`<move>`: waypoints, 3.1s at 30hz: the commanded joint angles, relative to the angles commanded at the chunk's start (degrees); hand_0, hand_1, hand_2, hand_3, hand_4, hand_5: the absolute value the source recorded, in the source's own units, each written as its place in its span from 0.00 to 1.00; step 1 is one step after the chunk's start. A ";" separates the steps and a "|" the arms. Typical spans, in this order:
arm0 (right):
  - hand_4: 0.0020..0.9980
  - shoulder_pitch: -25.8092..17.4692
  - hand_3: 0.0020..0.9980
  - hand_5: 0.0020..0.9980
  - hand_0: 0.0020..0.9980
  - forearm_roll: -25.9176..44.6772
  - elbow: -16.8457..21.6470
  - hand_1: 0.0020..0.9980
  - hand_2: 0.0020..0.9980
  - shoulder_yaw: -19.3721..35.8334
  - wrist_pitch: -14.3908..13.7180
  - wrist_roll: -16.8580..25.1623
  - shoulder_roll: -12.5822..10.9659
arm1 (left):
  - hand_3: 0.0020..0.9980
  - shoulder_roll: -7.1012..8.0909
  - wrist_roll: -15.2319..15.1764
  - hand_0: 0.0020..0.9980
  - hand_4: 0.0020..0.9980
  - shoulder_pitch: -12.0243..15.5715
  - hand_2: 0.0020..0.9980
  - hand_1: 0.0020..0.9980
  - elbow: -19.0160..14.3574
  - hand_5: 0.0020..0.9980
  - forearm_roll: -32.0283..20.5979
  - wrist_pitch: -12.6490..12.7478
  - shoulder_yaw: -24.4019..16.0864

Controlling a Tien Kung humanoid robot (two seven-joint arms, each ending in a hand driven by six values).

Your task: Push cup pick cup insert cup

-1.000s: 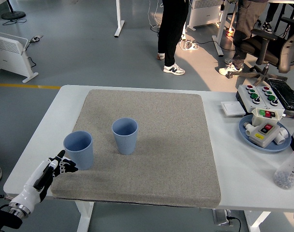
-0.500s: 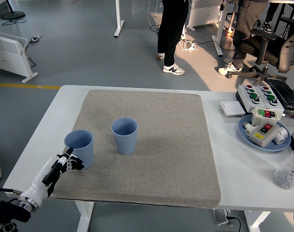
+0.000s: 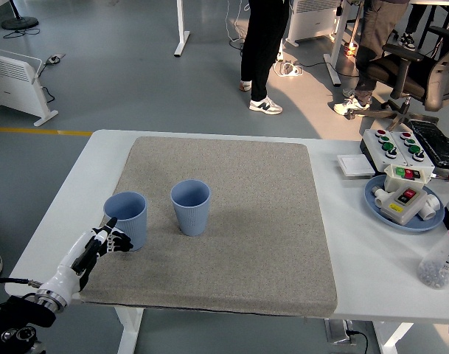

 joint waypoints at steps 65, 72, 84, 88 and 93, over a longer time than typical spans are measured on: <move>0.10 0.55 0.55 0.82 0.53 -3.27 0.46 0.50 0.55 0.10 0.34 -0.39 0.15 | 0.39 -3.03 -5.42 0.59 0.60 -20.59 0.45 0.53 21.46 1.00 -13.85 4.19 17.55; 0.10 0.89 0.55 0.82 0.53 -2.40 0.56 0.50 0.55 -0.81 0.33 -0.24 0.23 | 0.39 -3.33 -5.82 0.59 0.60 -22.14 0.45 0.53 22.68 1.00 -14.97 4.33 18.94; 0.10 0.85 0.55 0.82 0.53 -3.16 0.62 0.50 0.55 -0.68 0.38 -0.33 0.34 | 0.39 -4.61 -8.20 0.61 0.59 -24.78 0.45 0.54 26.85 1.00 -19.65 6.30 22.83; 0.10 0.88 0.55 0.82 0.53 -3.21 0.63 0.50 0.55 -0.72 0.39 -0.32 0.38 | 0.39 -5.45 -8.78 0.61 0.59 -25.50 0.45 0.54 28.13 1.00 -20.52 6.58 22.58; 0.10 1.02 0.55 0.82 0.53 -3.46 0.65 0.50 0.55 -0.63 0.40 -0.37 0.40 | 0.39 -6.26 -9.56 0.61 0.58 -26.53 0.45 0.54 29.79 1.00 -21.73 7.00 22.95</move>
